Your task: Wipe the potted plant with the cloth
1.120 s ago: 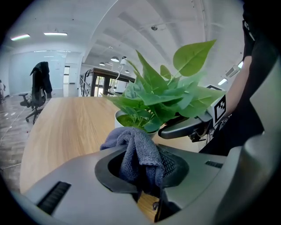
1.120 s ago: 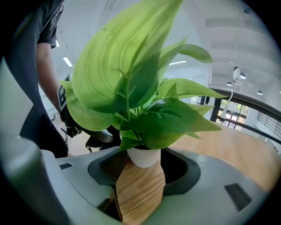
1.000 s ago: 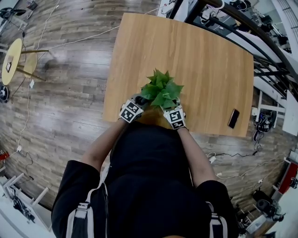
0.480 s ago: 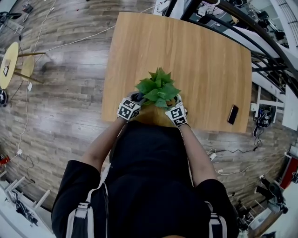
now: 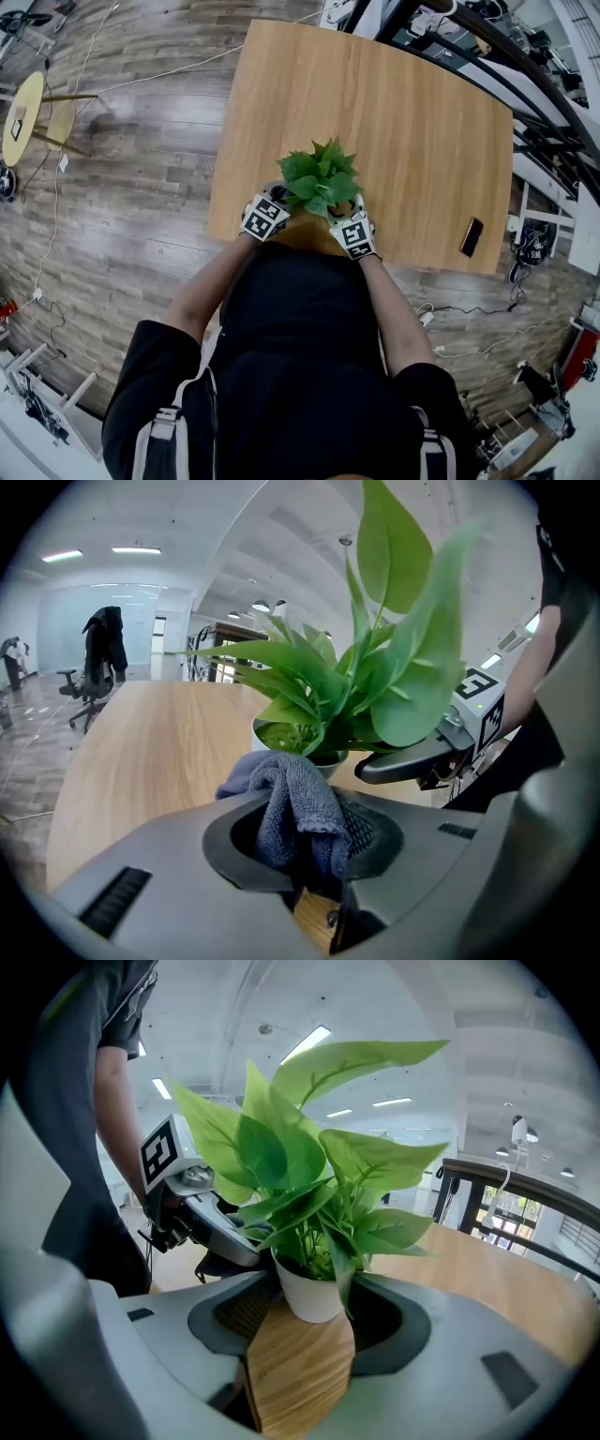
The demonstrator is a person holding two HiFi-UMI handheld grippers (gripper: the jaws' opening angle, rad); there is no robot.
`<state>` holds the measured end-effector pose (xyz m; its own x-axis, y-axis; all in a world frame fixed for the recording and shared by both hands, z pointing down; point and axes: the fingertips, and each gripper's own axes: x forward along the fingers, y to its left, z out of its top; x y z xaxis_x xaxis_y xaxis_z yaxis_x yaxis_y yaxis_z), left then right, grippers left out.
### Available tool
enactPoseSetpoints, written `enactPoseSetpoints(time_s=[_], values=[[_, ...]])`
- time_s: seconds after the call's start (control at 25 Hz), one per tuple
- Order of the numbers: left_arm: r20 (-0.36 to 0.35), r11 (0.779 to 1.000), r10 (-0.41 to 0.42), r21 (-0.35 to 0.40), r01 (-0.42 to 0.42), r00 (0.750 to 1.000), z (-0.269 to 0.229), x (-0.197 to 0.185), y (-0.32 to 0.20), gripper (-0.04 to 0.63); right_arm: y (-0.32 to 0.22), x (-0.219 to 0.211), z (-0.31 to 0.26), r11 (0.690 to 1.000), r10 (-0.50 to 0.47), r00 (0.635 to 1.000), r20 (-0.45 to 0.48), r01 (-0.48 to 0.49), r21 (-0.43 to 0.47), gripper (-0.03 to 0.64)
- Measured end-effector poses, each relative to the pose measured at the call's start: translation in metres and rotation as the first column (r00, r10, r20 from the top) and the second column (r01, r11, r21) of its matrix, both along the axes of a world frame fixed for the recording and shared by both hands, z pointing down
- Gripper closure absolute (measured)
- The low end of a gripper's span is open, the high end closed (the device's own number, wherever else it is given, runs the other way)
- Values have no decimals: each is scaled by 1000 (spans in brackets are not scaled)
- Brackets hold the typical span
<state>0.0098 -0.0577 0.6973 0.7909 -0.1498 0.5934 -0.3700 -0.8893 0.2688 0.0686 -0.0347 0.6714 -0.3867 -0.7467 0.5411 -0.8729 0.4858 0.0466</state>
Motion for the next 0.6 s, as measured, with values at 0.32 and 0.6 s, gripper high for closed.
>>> enactPoseSetpoints(time_s=[0.32, 0.6], values=[[-27, 1000, 20, -12, -20, 999, -1, 1, 9, 482, 7, -10, -1, 1000, -20, 1000, 17, 20, 1, 377], [-18, 1000, -9, -17, 9, 1000, 2, 0, 2, 482, 12, -9, 10, 999, 0, 1000, -6, 0, -39, 377]])
